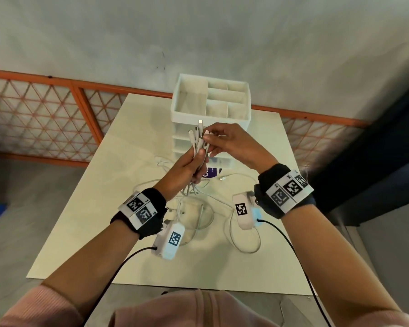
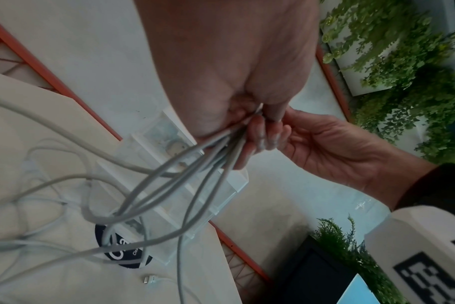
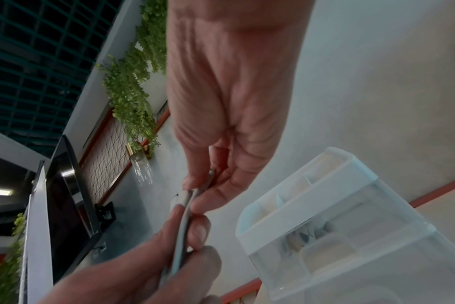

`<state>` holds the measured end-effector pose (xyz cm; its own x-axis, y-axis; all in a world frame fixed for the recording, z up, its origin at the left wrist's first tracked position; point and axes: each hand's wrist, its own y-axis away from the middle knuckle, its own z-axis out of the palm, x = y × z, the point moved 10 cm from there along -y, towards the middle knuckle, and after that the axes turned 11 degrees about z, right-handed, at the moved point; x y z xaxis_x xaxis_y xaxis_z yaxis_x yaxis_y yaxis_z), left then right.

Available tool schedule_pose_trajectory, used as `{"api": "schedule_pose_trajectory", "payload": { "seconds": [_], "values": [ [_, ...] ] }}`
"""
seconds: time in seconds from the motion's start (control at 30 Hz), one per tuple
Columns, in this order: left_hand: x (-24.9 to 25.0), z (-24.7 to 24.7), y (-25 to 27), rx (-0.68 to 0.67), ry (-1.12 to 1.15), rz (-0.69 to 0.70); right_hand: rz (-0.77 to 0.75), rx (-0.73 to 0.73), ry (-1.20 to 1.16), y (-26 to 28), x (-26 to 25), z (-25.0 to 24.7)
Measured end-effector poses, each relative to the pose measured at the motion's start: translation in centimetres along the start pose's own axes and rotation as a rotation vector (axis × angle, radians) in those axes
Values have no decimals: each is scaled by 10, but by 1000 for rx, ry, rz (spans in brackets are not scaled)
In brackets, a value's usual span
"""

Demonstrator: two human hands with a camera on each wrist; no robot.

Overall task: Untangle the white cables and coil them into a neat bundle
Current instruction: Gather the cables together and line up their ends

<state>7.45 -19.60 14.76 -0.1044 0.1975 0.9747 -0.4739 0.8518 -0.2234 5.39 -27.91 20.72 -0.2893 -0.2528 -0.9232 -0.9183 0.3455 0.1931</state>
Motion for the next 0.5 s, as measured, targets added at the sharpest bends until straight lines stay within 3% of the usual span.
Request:
{"api": "schedule_pose_trajectory", "payload": {
  "seconds": [0.27, 0.5],
  "values": [
    [3, -4, 2, -15, -48, -5, 3, 99, -143, 3, 6, -14],
    [-3, 4, 5, -154, -98, -66, -5, 8, -33, 6, 3, -6]
  ]
}}
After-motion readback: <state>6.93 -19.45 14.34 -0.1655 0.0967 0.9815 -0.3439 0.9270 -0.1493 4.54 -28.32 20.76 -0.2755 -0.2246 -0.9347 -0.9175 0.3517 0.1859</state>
